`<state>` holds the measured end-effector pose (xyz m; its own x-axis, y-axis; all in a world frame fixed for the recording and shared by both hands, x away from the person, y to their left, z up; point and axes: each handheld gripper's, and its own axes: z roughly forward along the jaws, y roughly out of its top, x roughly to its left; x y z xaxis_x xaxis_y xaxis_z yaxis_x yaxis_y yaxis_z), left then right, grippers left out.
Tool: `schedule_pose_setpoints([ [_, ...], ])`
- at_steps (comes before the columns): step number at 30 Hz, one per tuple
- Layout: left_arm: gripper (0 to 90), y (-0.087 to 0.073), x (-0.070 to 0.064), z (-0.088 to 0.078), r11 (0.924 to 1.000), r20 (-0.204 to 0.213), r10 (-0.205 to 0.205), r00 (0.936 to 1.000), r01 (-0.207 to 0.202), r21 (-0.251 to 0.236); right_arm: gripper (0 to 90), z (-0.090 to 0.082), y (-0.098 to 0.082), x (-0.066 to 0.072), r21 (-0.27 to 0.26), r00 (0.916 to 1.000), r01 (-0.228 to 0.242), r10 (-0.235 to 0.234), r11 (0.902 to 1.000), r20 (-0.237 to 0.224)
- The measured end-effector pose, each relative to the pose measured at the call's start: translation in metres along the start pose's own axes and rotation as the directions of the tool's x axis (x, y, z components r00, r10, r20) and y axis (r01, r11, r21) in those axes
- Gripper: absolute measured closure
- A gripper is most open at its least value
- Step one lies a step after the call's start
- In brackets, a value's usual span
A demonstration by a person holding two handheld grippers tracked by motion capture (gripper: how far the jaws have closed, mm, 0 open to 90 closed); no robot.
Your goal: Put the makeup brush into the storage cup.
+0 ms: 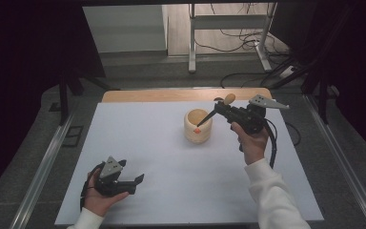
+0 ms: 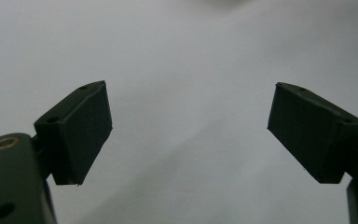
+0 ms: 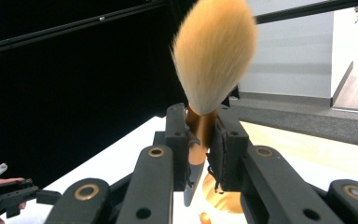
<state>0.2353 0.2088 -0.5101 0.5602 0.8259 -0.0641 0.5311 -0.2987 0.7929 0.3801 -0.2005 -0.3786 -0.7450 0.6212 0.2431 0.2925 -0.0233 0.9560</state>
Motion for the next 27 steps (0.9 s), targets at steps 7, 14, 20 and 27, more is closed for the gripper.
schedule_pose_setpoints([
  [7,13.9,0.000,0.000,0.000,1.0000,0.000,0.001,1.0000,-0.001,0.006,78.7,0.008,0.006,-0.008,0.005,0.9996,-0.002,0.001,1.0000,0.027],
  [14,14.0,0.000,0.000,0.000,1.0000,-0.001,0.002,1.0000,-0.002,0.001,78.8,0.018,0.010,-0.018,0.019,0.9987,-0.004,0.003,0.9998,0.052],
  [20,14.0,0.000,0.000,0.001,1.0000,0.002,0.004,1.0000,-0.004,0.007,78.7,0.028,0.010,-0.026,0.040,0.9969,-0.019,0.016,0.9990,0.077],
  [27,14.0,0.000,0.000,0.001,1.0000,-0.002,0.004,1.0000,-0.004,0.007,78.7,0.038,0.005,-0.031,0.062,0.9949,-0.020,0.014,0.9979,0.100],
])
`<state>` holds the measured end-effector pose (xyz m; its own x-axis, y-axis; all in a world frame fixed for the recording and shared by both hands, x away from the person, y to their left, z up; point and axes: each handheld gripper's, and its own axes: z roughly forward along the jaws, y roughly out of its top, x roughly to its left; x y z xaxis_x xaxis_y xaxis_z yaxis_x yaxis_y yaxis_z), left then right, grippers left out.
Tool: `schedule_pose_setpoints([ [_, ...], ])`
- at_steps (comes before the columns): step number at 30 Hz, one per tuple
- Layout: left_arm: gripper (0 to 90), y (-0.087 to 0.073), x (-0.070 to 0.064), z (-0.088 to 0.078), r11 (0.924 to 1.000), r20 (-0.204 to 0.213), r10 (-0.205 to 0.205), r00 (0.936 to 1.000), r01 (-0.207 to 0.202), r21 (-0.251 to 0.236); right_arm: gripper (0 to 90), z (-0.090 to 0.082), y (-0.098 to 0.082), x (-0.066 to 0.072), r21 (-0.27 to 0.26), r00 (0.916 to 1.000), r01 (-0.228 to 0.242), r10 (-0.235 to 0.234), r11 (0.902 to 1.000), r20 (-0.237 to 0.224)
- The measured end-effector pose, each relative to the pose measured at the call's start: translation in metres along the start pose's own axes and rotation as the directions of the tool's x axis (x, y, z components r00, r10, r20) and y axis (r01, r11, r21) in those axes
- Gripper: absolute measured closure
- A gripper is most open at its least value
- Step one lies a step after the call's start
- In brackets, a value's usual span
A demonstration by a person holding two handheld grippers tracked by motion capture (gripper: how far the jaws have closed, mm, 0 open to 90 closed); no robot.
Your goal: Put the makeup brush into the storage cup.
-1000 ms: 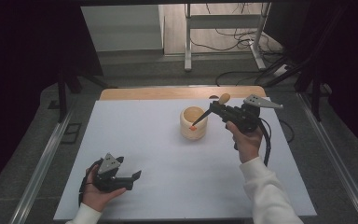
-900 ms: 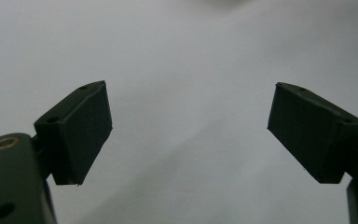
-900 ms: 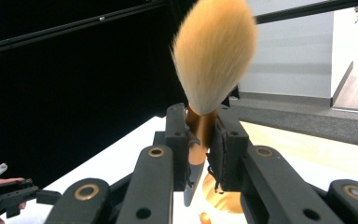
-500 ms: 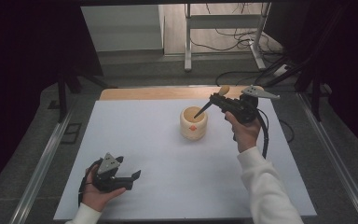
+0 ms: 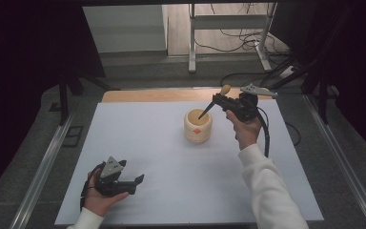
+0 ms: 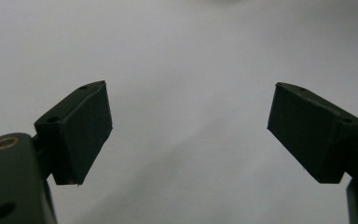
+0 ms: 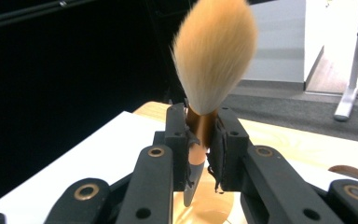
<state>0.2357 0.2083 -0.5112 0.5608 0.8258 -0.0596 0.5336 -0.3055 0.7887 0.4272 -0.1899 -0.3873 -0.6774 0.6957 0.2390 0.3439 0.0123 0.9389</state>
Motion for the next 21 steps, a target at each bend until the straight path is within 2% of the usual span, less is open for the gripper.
schedule_pose_setpoints([
  [6,14.0,0.000,0.000,0.000,1.0000,-0.002,0.003,1.0000,-0.003,0.000,78.7,0.012,-0.007,-0.003,0.034,0.9998,-0.002,0.002,0.9994,0.019],
  [10,14.0,0.000,0.000,0.000,1.0000,0.000,0.003,1.0000,-0.003,0.000,78.6,0.020,-0.013,-0.002,0.061,0.9995,0.012,-0.013,0.9981,0.028],
  [21,13.8,0.000,0.000,0.000,1.0000,-0.002,0.006,1.0000,-0.006,0.005,78.5,0.031,-0.025,-0.004,0.103,0.9994,0.007,-0.011,0.9946,0.032],
])
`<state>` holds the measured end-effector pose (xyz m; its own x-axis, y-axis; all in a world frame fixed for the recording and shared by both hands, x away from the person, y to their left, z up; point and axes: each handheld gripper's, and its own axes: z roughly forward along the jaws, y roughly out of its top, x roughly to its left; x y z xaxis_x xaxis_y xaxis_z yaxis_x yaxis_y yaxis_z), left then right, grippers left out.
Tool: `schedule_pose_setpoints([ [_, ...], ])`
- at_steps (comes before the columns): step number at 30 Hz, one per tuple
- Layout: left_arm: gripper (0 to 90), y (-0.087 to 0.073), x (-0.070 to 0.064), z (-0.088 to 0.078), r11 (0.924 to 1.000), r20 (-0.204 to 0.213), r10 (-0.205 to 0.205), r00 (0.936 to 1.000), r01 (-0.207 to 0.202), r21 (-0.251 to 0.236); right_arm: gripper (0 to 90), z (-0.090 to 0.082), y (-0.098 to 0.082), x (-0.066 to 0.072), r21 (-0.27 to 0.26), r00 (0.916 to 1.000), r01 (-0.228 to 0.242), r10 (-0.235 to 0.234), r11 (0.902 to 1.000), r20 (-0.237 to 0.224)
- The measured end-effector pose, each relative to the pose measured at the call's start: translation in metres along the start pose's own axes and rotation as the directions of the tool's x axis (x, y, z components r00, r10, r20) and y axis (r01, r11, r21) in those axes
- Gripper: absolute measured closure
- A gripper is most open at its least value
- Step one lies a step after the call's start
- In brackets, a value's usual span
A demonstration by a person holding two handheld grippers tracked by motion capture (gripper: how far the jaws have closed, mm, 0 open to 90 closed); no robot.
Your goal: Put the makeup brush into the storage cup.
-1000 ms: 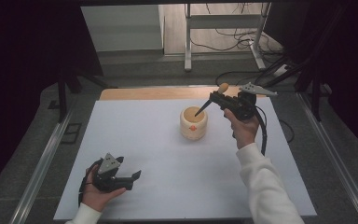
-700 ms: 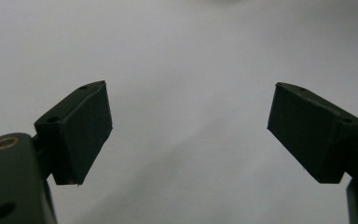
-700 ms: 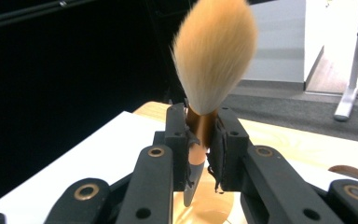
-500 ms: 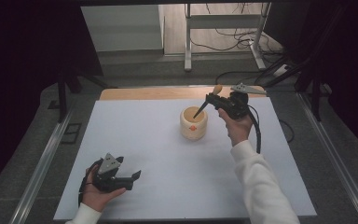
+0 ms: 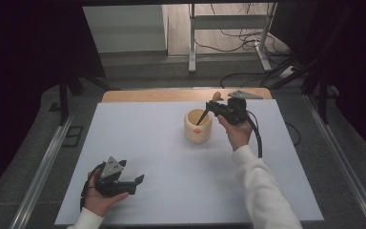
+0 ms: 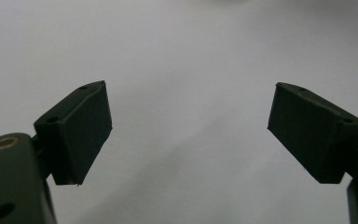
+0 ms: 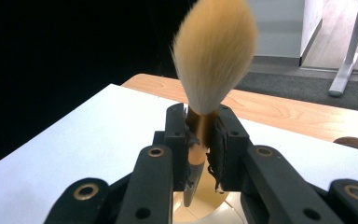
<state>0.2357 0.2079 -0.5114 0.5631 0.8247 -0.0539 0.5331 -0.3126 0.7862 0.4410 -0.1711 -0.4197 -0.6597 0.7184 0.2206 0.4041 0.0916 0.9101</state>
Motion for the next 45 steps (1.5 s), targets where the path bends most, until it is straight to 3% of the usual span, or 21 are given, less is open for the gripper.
schedule_pose_setpoints([
  [14,13.9,0.000,0.000,0.000,1.0000,-0.003,0.001,1.0000,-0.001,0.001,77.9,0.012,-0.006,0.000,0.040,0.9998,0.019,-0.018,0.9990,-0.007],
  [15,13.8,0.000,0.001,0.000,1.0000,-0.003,0.001,1.0000,-0.001,0.002,73.7,0.013,-0.007,0.000,0.041,0.9997,0.023,-0.022,0.9989,-0.014],
  [16,13.8,0.000,0.001,0.000,1.0000,-0.004,0.000,1.0000,0.000,0.001,62.0,0.014,-0.008,0.000,0.043,0.9993,0.029,-0.027,0.9987,-0.025],
  [17,13.8,0.000,0.001,0.000,1.0000,-0.004,0.000,1.0000,0.000,0.001,62.0,0.014,-0.008,0.000,0.043,0.9993,0.029,-0.027,0.9987,-0.025],
  [18,13.8,0.000,0.001,0.000,1.0000,-0.005,0.001,1.0000,-0.001,0.003,28.3,0.018,-0.009,0.003,0.062,0.9990,0.042,-0.041,0.9972,-0.014],
  [20,13.8,-0.001,0.001,0.000,1.0000,-0.004,0.000,1.0000,0.000,0.001,15.3,0.018,-0.010,0.004,0.086,0.9993,0.035,-0.033,0.9957,-0.017],
  [23,13.9,0.000,0.000,0.000,1.0000,-0.005,0.003,1.0000,-0.003,0.002,7.6,0.015,-0.011,0.004,0.091,0.9996,0.028,-0.028,0.9955,0.001],
  [34,13.8,0.000,0.000,0.000,1.0000,-0.005,0.006,1.0000,-0.006,0.004,5.0,0.002,-0.011,0.002,0.064,0.9989,0.037,-0.039,0.9973,0.026],
  [45,13.8,0.000,0.000,0.000,1.0000,-0.005,0.005,1.0000,-0.005,0.003,4.9,-0.006,-0.013,0.004,0.061,0.9991,0.037,-0.038,0.9975,0.018],
])
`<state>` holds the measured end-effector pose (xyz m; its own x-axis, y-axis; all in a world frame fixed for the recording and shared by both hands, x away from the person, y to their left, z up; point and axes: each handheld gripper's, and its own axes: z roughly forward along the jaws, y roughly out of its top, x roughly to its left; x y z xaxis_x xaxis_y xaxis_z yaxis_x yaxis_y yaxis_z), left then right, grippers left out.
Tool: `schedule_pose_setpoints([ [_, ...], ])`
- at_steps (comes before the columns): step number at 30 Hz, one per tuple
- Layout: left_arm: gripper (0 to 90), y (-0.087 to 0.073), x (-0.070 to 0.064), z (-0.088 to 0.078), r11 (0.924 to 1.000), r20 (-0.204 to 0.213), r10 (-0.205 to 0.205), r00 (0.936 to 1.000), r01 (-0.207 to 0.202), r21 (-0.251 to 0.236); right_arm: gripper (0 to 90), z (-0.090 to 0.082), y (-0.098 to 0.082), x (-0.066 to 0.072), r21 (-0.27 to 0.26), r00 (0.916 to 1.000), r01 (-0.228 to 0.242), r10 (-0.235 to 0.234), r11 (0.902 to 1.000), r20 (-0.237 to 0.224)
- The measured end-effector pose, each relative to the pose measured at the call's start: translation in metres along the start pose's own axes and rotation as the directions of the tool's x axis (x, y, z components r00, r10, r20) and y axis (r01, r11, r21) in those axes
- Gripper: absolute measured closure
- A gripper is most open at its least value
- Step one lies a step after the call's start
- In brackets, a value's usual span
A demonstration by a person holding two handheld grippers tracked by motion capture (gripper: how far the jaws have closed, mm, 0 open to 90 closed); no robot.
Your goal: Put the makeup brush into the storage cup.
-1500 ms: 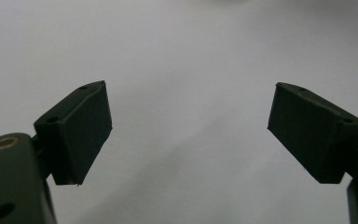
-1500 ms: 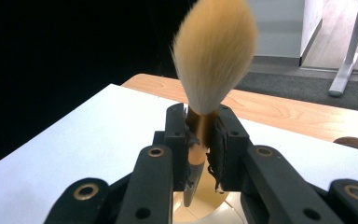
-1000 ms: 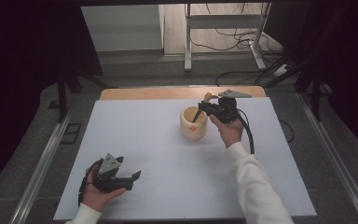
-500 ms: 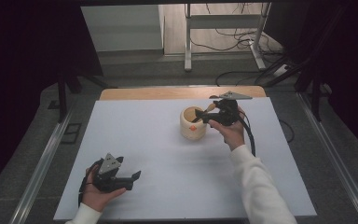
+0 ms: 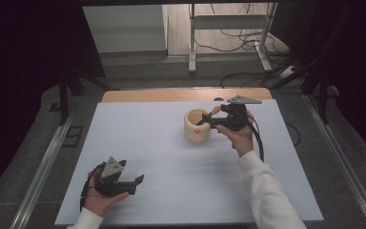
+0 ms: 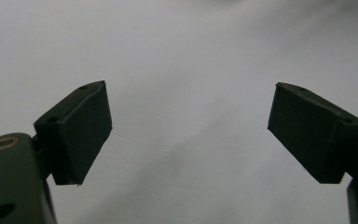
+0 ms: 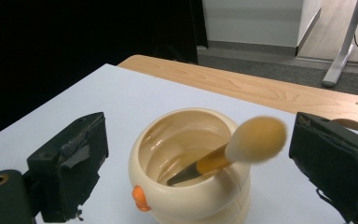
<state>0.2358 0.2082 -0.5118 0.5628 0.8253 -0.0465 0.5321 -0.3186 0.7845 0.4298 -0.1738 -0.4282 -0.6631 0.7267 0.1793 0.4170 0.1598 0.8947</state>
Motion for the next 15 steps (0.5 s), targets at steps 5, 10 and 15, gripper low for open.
schedule_pose_setpoints([
  [5,13.8,0.000,-0.001,0.000,1.0000,0.000,0.003,1.0000,-0.003,-0.001,4.9,-0.010,-0.001,0.002,0.000,0.9998,0.018,-0.018,0.9998,-0.003],
  [10,13.8,0.000,-0.001,0.000,1.0000,-0.001,0.004,1.0000,-0.004,-0.001,5.0,-0.022,-0.007,0.001,0.003,0.9997,0.026,-0.026,0.9997,-0.001],
  [15,13.8,0.001,-0.001,-0.001,1.0000,-0.003,0.005,1.0000,-0.005,-0.002,5.2,-0.034,-0.016,0.000,0.013,0.9993,0.036,-0.036,0.9993,-0.008],
])
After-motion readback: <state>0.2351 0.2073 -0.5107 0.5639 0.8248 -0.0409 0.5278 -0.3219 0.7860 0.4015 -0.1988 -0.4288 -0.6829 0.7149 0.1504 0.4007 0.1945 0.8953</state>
